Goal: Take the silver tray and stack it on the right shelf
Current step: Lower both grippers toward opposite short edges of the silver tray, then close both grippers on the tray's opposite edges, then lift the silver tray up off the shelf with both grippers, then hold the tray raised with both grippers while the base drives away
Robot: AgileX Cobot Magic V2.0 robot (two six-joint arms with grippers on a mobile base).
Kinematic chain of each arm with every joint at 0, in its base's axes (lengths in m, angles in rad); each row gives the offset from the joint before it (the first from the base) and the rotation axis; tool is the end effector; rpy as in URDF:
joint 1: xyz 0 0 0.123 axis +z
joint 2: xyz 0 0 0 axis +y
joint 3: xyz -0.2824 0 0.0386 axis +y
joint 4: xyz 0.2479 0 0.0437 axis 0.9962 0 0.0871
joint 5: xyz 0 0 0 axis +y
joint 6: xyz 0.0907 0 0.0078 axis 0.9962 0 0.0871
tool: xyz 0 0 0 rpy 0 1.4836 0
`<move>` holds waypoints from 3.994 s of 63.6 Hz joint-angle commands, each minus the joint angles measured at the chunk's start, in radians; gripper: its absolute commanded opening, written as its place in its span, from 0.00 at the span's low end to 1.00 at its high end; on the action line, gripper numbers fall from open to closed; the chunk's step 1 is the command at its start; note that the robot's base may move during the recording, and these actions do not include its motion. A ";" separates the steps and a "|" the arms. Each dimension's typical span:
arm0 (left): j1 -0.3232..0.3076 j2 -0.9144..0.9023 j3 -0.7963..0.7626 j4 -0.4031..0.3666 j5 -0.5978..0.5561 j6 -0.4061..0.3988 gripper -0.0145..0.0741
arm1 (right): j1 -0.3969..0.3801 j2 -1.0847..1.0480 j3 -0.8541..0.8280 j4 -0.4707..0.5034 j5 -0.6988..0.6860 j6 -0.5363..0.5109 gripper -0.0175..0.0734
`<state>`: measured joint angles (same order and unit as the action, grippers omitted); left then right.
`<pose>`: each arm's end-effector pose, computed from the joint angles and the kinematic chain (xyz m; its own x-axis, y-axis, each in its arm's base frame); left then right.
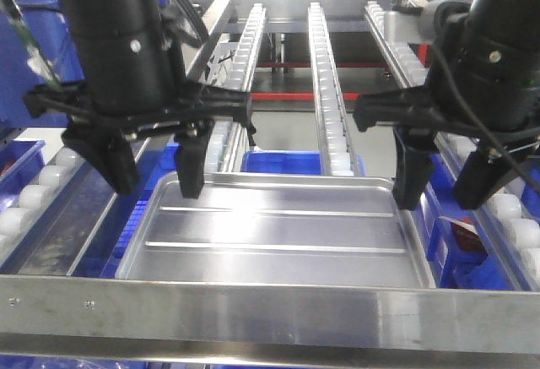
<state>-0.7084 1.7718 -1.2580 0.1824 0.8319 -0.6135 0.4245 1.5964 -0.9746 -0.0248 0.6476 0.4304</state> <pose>0.2813 -0.2249 0.2226 -0.9242 0.1778 -0.3380 0.2015 0.9788 -0.0360 0.2805 0.1253 0.2112 -0.9355 0.0152 -0.3530 -0.0362 0.9897 0.1386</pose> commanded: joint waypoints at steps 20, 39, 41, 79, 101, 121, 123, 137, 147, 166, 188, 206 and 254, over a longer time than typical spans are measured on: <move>0.034 0.018 -0.030 -0.013 -0.052 -0.029 0.48 | -0.007 0.035 -0.034 -0.017 -0.079 0.001 0.67; 0.034 0.044 -0.030 -0.013 -0.066 -0.029 0.48 | -0.007 0.075 -0.034 -0.021 -0.093 0.001 0.67; 0.034 0.045 -0.030 -0.013 -0.066 -0.029 0.48 | -0.007 0.078 -0.034 -0.021 -0.095 0.001 0.67; 0.034 0.064 -0.030 -0.011 -0.073 -0.029 0.34 | -0.005 0.079 -0.034 -0.021 -0.108 0.001 0.30; 0.034 0.064 -0.054 -0.011 -0.062 -0.029 0.06 | -0.005 0.067 -0.034 -0.023 -0.093 0.000 0.25; -0.006 0.018 -0.236 0.049 0.118 -0.029 0.06 | -0.005 -0.086 -0.036 -0.074 -0.015 0.000 0.25; -0.013 0.010 -0.252 0.057 0.137 -0.029 0.06 | -0.005 -0.108 -0.036 -0.074 -0.003 0.000 0.25; -0.058 -0.086 -0.292 0.060 0.217 -0.029 0.06 | -0.005 -0.252 -0.036 -0.080 0.075 0.000 0.25; -0.111 -0.152 -0.292 0.066 0.283 -0.029 0.06 | -0.005 -0.353 -0.036 -0.080 0.125 0.000 0.25; -0.144 -0.189 -0.292 0.062 0.319 -0.029 0.06 | -0.005 -0.447 -0.036 -0.080 0.181 0.000 0.25; -0.144 -0.182 -0.292 0.081 0.321 -0.029 0.06 | -0.005 -0.445 -0.036 -0.080 0.188 0.000 0.25; -0.144 -0.182 -0.292 0.081 0.321 -0.029 0.06 | -0.005 -0.445 -0.036 -0.080 0.216 0.000 0.25; -0.144 -0.181 -0.292 0.081 0.321 -0.029 0.06 | -0.005 -0.445 -0.036 -0.080 0.216 0.000 0.25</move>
<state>-0.8433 1.6308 -1.5197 0.2313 1.1586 -0.6576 0.4200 1.1783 -0.9806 -0.0828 0.9006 0.4524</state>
